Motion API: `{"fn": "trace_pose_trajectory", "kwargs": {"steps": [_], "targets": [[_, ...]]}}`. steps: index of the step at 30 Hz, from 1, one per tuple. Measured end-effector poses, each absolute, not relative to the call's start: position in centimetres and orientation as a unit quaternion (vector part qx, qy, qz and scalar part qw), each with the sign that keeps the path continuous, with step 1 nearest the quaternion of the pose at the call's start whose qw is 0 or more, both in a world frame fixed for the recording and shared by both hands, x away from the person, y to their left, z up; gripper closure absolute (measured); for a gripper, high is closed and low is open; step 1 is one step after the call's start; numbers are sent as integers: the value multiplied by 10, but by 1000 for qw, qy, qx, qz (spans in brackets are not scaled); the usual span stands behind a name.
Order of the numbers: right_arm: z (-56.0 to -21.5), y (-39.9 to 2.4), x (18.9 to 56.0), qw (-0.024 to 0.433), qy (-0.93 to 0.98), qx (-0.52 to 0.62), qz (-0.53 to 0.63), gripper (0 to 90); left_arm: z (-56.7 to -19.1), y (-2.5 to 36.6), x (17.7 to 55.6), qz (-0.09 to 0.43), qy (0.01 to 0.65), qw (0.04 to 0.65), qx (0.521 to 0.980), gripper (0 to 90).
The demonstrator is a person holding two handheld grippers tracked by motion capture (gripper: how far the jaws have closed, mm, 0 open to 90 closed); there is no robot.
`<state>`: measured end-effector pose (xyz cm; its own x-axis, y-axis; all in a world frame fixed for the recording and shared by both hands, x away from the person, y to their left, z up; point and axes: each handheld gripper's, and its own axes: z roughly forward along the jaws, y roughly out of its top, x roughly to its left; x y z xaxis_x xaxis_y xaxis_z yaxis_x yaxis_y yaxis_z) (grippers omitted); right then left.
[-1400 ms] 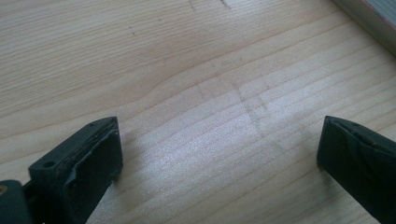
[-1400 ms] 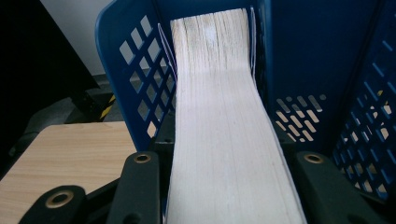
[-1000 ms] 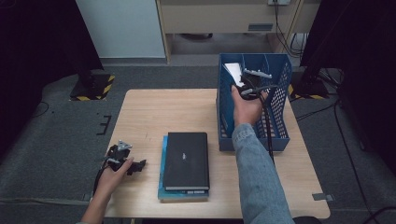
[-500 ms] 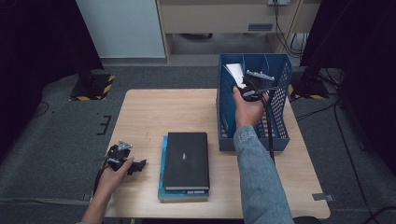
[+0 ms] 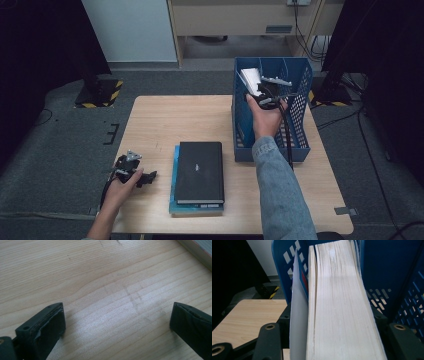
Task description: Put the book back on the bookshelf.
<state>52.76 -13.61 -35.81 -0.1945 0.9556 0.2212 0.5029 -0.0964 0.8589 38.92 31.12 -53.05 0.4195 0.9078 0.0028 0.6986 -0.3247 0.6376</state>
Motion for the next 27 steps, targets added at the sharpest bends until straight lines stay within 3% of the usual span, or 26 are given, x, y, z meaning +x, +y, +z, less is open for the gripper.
{"fn": "trace_pose_trajectory", "kwargs": {"steps": [9, 27], "targets": [[-357, -131, 527, 258, 635, 583, 436, 262, -531, 311, 390, 184, 508, 287, 791, 0], [-353, -126, 529, 261, 638, 591, 418, 247, -531, 311, 390, 183, 506, 285, 793, 0]]}}
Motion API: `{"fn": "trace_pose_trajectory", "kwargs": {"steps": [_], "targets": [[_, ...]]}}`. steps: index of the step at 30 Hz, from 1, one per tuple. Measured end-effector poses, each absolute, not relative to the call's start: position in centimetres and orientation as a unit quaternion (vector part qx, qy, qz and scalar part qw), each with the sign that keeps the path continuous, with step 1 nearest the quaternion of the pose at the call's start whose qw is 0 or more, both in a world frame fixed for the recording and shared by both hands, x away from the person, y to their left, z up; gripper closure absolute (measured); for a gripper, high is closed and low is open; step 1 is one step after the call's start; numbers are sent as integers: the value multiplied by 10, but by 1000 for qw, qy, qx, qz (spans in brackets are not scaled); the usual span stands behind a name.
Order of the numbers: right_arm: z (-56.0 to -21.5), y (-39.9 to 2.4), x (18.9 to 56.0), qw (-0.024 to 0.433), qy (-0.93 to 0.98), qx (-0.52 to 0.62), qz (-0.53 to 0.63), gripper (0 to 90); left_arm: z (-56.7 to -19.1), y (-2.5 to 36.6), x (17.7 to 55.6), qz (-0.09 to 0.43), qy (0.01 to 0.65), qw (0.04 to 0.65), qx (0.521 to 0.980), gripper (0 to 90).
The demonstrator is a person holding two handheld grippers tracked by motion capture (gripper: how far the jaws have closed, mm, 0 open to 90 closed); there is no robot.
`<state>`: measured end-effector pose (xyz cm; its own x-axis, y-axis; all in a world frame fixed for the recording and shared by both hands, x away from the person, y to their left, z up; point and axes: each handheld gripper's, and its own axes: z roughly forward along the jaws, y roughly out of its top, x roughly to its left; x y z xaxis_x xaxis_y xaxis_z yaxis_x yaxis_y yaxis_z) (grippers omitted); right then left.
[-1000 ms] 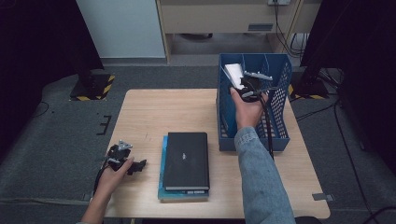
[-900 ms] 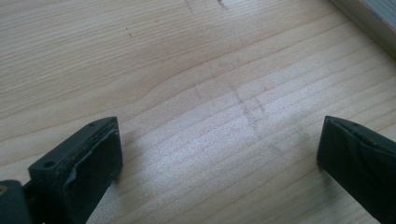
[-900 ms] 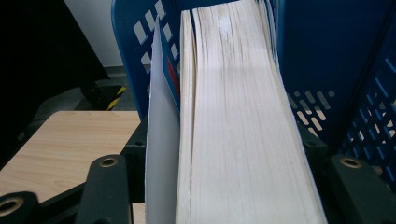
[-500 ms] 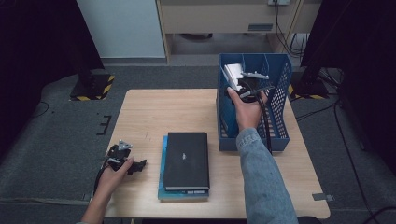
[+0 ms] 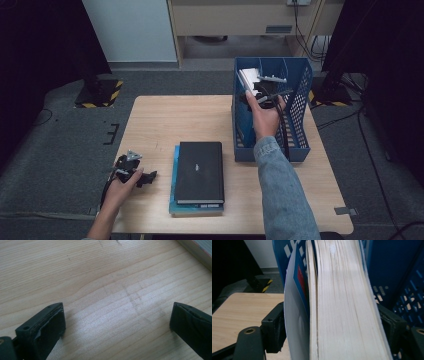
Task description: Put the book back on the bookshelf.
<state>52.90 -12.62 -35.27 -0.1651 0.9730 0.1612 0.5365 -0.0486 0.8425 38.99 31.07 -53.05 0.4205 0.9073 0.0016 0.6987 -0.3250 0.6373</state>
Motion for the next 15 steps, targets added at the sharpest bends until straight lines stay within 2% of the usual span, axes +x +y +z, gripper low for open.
{"fn": "trace_pose_trajectory", "kwargs": {"steps": [6, 7, 8, 9, 15], "targets": [[-351, -126, 529, 261, 645, 584, 417, 244, -530, 311, 390, 183, 506, 285, 794, 0], [-351, -126, 529, 258, 646, 582, 421, 170, -530, 311, 390, 182, 506, 285, 793, 0], [-350, -128, 528, 240, 650, 572, 440, 134, -531, 310, 390, 182, 508, 286, 792, 0], [-347, -129, 527, 227, 647, 564, 460, 141, -531, 310, 390, 183, 509, 288, 790, 0], [-344, -134, 525, 241, 642, 565, 458, 132, -530, 310, 390, 182, 507, 286, 793, 0]]}}
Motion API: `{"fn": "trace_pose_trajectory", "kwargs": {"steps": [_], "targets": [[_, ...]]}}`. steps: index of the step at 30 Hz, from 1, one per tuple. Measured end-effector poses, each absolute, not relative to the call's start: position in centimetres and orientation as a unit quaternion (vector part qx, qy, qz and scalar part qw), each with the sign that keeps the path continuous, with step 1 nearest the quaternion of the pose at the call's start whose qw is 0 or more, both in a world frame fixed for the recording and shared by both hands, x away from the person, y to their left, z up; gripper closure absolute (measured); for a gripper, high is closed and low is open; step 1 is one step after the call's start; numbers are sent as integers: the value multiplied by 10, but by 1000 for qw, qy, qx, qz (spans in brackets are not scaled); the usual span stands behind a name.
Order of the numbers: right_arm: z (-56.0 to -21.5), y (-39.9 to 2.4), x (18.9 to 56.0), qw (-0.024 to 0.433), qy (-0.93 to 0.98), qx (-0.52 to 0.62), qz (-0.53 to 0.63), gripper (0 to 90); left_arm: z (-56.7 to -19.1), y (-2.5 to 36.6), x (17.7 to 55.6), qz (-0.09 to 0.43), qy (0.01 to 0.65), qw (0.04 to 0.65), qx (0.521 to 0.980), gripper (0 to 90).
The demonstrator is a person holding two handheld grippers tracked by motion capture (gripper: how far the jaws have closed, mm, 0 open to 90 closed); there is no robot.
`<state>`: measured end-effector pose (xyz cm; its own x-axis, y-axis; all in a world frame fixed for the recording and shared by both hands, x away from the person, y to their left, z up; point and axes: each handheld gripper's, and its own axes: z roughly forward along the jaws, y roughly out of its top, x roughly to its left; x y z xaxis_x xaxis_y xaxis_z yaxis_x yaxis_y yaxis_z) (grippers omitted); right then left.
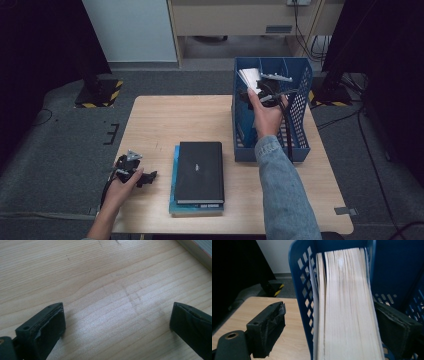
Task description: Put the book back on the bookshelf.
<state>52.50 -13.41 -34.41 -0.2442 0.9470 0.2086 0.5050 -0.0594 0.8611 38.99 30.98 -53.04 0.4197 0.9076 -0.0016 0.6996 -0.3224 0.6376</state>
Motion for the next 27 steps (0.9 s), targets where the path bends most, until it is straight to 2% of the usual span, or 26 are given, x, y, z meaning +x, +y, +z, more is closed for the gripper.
{"fn": "trace_pose_trajectory", "kwargs": {"steps": [8, 27], "targets": [[-352, -139, 520, 243, 648, 563, 451, 155, -530, 309, 390, 182, 507, 285, 793, 0], [-358, -133, 506, 211, 655, 551, 472, 211, -530, 309, 391, 182, 507, 285, 793, 0]]}}
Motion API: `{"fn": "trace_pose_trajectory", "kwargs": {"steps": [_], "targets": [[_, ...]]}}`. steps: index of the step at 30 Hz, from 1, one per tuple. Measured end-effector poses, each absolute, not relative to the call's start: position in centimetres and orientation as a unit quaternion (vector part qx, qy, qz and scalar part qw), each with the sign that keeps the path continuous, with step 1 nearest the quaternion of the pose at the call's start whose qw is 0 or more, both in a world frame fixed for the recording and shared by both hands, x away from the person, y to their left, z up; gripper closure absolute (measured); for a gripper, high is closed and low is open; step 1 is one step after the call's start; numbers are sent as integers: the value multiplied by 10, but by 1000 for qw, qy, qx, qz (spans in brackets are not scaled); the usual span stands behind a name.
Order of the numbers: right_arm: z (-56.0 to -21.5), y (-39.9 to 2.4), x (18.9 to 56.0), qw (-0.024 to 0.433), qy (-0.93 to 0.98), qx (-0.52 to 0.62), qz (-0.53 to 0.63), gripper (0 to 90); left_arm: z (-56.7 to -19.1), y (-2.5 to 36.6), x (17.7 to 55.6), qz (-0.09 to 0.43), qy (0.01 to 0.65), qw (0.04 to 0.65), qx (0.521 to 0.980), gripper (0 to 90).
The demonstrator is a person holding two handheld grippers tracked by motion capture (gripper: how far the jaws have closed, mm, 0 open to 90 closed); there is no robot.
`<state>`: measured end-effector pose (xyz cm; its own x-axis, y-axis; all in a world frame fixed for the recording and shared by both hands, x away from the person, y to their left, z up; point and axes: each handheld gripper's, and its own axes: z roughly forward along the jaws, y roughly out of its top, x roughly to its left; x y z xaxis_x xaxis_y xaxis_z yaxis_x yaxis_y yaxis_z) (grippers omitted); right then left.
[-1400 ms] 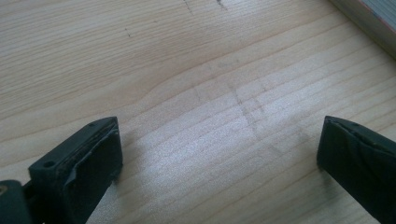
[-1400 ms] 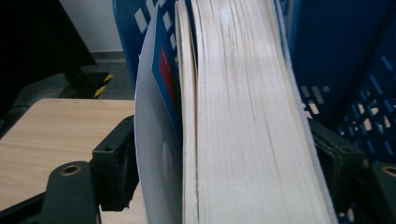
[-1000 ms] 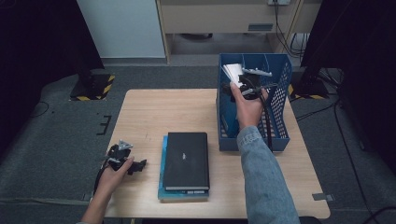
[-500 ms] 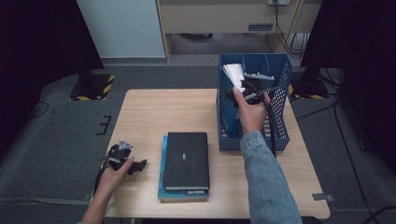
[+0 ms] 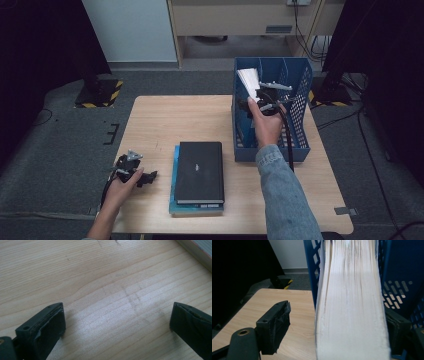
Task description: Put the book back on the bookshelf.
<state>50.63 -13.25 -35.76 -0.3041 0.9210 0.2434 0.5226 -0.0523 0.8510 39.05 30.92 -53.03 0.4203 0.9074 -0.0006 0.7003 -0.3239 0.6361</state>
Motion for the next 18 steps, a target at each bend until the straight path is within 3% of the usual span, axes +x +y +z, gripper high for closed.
{"fn": "trace_pose_trajectory", "kwargs": {"steps": [18], "targets": [[-358, -123, 501, 194, 654, 544, 488, 208, -530, 309, 391, 182, 507, 284, 793, 0]]}}
